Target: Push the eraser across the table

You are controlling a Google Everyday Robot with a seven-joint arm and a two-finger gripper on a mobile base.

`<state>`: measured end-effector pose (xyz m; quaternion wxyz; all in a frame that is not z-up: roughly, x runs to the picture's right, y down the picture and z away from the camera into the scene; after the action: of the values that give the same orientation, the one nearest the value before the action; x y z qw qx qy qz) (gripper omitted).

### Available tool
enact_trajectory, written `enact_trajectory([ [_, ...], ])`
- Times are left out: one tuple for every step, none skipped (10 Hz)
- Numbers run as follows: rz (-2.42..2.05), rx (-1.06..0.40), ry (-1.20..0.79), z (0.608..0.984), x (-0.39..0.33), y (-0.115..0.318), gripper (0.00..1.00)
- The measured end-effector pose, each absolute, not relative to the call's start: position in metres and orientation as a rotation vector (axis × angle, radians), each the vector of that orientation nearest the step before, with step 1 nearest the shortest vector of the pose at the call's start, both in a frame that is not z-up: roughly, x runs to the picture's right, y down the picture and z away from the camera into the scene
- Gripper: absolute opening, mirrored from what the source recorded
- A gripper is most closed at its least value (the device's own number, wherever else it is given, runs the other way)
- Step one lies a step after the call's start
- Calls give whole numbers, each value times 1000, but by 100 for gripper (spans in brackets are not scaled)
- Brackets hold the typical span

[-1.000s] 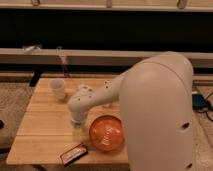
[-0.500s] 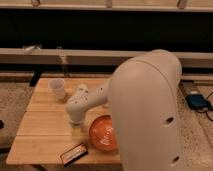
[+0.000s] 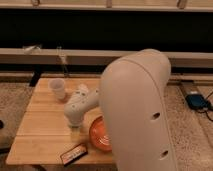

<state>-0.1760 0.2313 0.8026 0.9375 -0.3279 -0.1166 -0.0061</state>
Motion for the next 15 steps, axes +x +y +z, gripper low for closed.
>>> enact_trajectory([
  [-15,-674,-236,803,-175,234,80],
  [-17,-677,-234,804,-175,237,80],
  [-21,-682,-233,804,-175,241,80],
  [-27,-689,-232,804,-175,245,80],
  [-32,-693,-232,803,-176,248,80],
  [-36,-699,-233,801,-175,252,80],
  [-40,-703,-234,799,-175,255,80],
  [-43,-707,-235,798,-174,258,80],
  [-52,-711,-239,793,-174,261,80],
  [-60,-715,-244,790,-174,264,80],
  [-69,-719,-249,785,-173,268,80],
  [-76,-722,-253,782,-174,270,80],
  [-86,-726,-258,778,-175,273,80],
  [-102,-733,-268,773,-177,278,80],
  [-115,-738,-274,769,-180,282,80],
])
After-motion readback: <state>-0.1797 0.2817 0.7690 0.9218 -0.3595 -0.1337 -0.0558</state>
